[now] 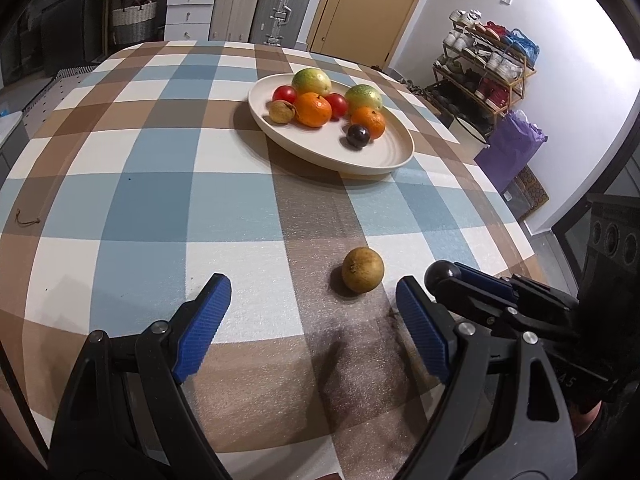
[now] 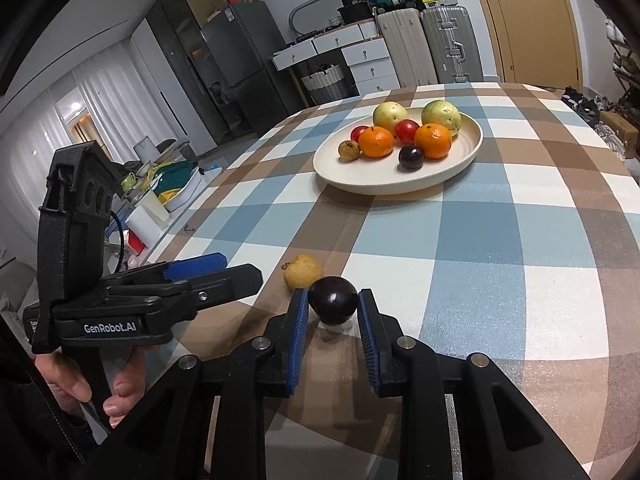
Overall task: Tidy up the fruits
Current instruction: 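Grasp the last brown kiwi with the left gripper while the right gripper lifts the plum, then carry the kiwi and plum onto the cream plate and open both grippers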
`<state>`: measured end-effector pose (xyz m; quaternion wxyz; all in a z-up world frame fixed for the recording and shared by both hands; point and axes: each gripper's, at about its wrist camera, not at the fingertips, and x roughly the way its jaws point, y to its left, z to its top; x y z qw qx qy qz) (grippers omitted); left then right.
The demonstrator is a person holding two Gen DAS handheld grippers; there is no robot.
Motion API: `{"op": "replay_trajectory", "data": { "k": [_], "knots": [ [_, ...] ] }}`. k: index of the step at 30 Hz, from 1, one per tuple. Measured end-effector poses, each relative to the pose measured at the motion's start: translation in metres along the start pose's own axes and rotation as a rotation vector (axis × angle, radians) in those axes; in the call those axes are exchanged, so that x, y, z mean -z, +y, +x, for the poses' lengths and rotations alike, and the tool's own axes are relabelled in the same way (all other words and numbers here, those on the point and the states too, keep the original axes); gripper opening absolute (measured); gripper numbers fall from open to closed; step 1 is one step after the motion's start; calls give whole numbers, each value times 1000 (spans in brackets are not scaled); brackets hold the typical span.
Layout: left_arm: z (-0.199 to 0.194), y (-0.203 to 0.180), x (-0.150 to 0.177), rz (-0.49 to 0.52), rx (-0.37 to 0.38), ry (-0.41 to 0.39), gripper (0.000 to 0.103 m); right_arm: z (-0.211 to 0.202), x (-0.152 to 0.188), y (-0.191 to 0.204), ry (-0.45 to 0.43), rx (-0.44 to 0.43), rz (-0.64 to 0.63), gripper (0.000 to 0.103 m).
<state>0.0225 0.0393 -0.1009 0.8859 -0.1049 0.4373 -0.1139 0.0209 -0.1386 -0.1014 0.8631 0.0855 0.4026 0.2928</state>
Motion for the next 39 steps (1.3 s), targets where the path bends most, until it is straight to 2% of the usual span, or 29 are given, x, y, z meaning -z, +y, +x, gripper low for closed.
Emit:
{"op": "replay_trajectory", "data": {
  "k": [10, 17, 20, 25, 27, 30, 39],
  "knots": [
    [17, -14, -5, 39, 12, 24, 83, -7, 4, -9, -12, -5, 21, 26],
    [27, -23, -11, 79, -10, 26, 81, -11, 7, -16, -20, -6, 37, 26],
    [27, -27, -12, 100, -4, 22, 68, -12, 8, -19, -25, -3, 41, 26],
    [34, -28, -13, 100, 43, 70, 33, -18, 6, -23, -41, -1, 46, 26],
    [38, -28, -13, 95, 73, 87, 24, -20, 4, -24, -47, -1, 45, 26],
    [40, -29, -15, 102, 104, 90, 24, -22, 1, -27, -54, -5, 48, 26],
    [35, -28, -28, 86, 130, 72, 24, -17, -18, -36, -60, -22, 34, 26]
  ]
}}
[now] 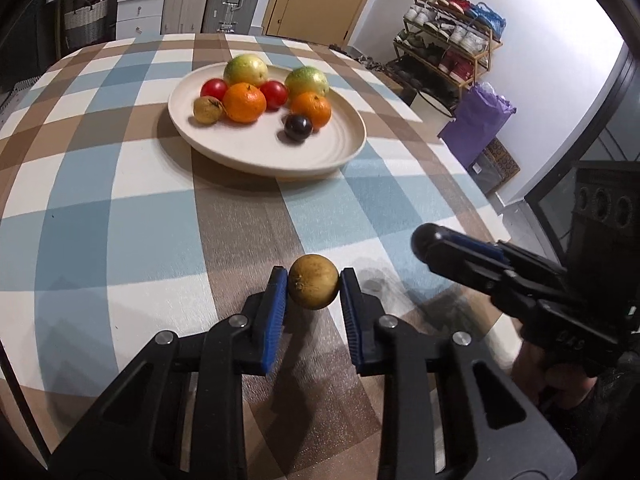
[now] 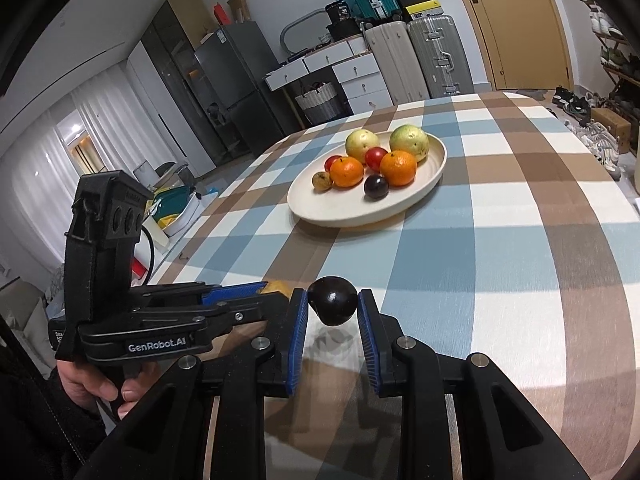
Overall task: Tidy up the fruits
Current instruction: 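Carry the kiwi and plum onto the cream plate and open both grippers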
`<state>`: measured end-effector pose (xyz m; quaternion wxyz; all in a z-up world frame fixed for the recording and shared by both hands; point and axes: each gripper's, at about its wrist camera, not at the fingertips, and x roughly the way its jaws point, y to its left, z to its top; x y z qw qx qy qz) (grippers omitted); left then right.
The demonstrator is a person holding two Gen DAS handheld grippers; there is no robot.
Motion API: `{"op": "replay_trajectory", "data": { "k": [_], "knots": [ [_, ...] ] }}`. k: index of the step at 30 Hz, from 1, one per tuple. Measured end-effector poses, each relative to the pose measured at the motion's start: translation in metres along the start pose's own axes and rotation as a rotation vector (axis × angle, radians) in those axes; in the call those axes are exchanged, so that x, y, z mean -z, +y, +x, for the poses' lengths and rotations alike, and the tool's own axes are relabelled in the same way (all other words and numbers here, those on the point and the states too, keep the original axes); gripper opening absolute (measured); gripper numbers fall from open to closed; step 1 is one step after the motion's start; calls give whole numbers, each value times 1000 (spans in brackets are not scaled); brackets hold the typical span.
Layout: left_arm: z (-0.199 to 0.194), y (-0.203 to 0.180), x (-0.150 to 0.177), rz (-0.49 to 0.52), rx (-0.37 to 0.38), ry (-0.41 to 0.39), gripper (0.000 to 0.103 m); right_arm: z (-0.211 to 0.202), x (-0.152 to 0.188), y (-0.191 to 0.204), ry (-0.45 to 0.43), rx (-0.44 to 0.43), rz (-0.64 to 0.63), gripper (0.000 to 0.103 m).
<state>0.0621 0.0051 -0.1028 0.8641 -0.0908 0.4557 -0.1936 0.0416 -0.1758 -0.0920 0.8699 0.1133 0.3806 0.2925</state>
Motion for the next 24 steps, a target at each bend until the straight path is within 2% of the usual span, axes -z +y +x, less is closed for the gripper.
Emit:
{"op": "replay_trajectory", "data": {
  "k": [9, 24],
  "knots": [
    [-14, 7, -33, -6, 25, -52, 24, 21, -21, -11, 16, -27, 16, 26],
    [12, 34, -97, -57, 40, -64, 24, 54, -76, -13, 13, -62, 1, 26]
  ]
}}
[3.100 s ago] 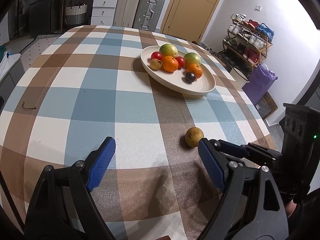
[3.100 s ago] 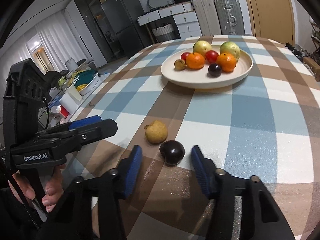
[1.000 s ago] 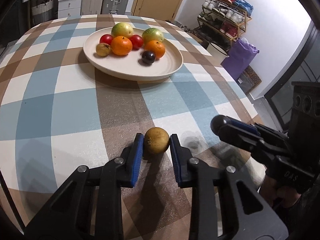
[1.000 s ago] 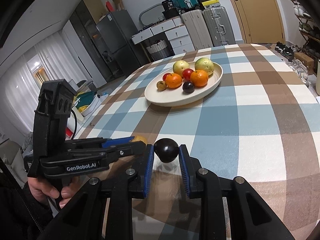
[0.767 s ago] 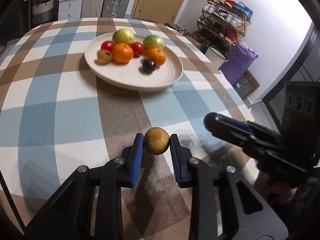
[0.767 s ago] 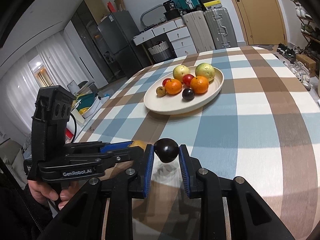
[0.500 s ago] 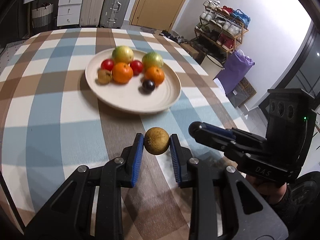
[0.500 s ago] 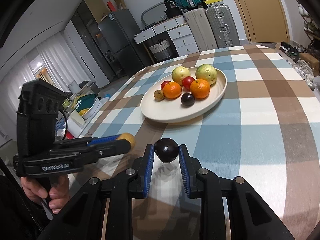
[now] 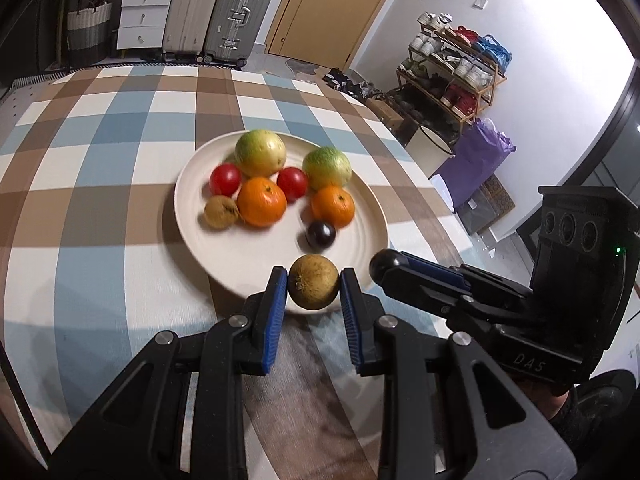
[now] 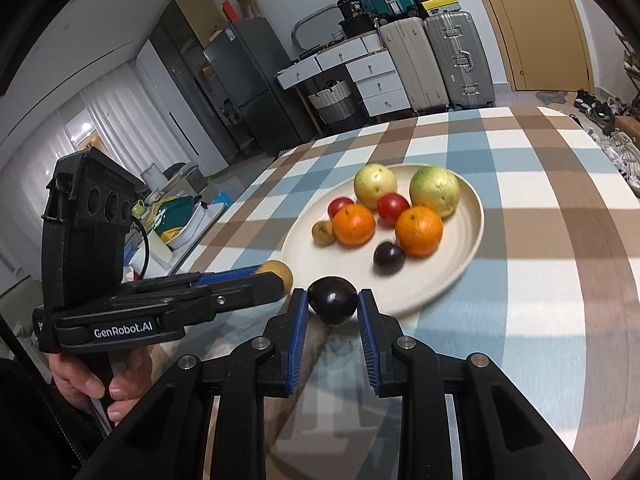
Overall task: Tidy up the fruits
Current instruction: 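Carry the kiwi and plum onto the cream plate and open both grippers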
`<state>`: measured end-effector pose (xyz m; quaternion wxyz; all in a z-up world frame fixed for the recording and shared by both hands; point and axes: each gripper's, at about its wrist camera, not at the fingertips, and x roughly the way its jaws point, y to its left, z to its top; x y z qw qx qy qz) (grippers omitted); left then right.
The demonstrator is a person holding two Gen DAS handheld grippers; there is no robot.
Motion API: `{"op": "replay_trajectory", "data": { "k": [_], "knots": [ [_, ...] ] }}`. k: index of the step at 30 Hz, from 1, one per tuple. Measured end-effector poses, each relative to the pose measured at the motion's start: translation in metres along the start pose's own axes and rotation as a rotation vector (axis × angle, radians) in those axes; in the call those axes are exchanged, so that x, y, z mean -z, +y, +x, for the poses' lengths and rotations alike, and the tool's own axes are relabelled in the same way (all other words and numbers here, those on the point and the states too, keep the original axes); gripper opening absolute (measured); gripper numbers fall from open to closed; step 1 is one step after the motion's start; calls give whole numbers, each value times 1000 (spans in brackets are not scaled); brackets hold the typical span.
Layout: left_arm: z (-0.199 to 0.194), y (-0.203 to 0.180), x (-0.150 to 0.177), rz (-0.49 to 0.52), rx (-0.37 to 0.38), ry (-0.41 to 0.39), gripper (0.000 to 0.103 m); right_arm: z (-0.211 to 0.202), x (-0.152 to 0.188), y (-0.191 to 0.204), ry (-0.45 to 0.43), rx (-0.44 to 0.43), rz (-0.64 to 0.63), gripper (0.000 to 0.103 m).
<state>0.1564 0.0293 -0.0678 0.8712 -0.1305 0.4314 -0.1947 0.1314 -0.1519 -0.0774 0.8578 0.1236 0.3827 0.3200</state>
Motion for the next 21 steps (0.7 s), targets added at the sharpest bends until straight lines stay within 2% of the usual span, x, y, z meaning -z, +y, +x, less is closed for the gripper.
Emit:
{"op": "replay_trajectory", "data": {
  "k": [9, 21],
  "knots": [
    [26, 16, -23, -12, -8, 31, 24, 27, -30, -16, 21, -3, 24, 26],
    [56, 26, -33, -23, -13, 67, 24, 58, -45, -25, 67, 8, 35, 26]
  ]
}}
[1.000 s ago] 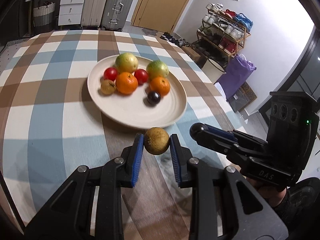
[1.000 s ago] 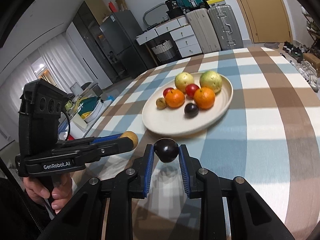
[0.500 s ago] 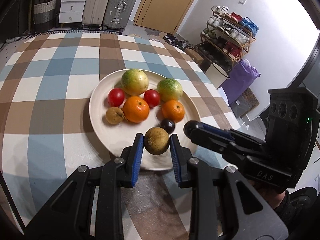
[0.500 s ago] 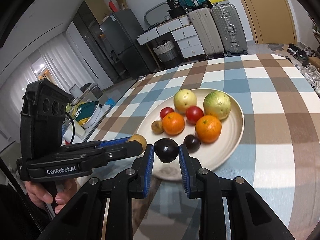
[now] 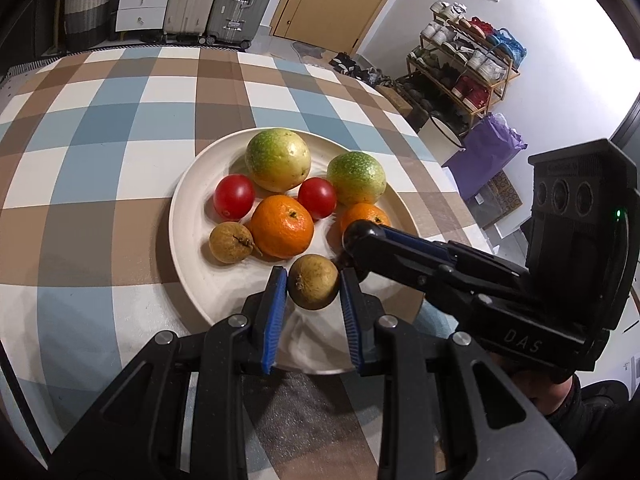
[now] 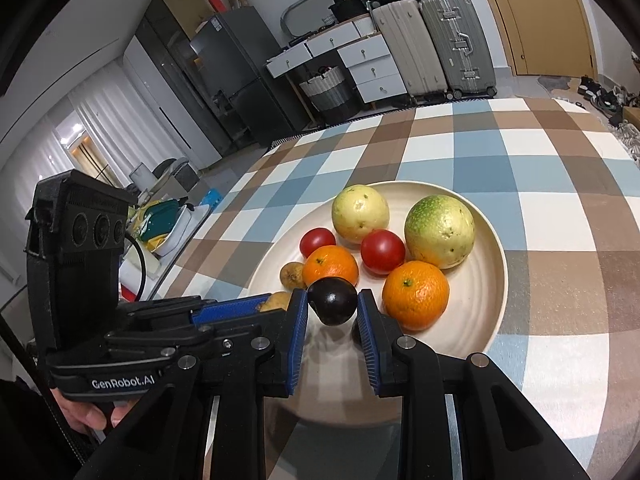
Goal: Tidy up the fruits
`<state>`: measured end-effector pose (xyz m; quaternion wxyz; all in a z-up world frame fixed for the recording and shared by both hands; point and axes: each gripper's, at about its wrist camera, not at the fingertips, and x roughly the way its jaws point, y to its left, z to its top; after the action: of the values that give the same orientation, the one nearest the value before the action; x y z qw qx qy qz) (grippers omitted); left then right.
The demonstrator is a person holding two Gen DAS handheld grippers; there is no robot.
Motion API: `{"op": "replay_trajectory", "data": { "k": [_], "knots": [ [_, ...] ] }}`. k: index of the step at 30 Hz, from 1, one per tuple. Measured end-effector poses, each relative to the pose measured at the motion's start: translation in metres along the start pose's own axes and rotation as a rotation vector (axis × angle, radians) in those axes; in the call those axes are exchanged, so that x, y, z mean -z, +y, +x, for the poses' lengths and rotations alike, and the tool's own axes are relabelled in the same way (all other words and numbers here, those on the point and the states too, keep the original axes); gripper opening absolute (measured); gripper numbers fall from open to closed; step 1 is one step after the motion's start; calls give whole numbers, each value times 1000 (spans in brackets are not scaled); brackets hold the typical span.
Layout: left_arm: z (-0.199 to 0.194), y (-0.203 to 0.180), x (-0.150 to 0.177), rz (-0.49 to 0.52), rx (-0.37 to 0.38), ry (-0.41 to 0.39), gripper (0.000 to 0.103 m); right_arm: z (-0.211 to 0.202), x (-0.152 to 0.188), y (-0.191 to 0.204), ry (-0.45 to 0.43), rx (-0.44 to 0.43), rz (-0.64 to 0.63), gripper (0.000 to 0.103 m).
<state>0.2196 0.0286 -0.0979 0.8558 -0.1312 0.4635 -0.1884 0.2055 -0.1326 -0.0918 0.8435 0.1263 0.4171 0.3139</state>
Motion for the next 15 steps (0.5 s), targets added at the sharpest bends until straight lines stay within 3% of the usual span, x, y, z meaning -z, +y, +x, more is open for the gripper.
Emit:
{"op": "replay_trajectory", "data": {
  "k": [3, 9, 15],
  "knots": [
    [0, -1, 0, 6, -8, -10, 24, 3, -2, -4, 1, 8, 12, 26],
    [-4, 0, -1, 4, -24, -25, 24, -1, -1, -5, -25, -11, 18, 38],
    [-22, -4, 2, 18, -31, -64, 24, -14, 2, -8, -66, -1, 36, 38]
  ]
}}
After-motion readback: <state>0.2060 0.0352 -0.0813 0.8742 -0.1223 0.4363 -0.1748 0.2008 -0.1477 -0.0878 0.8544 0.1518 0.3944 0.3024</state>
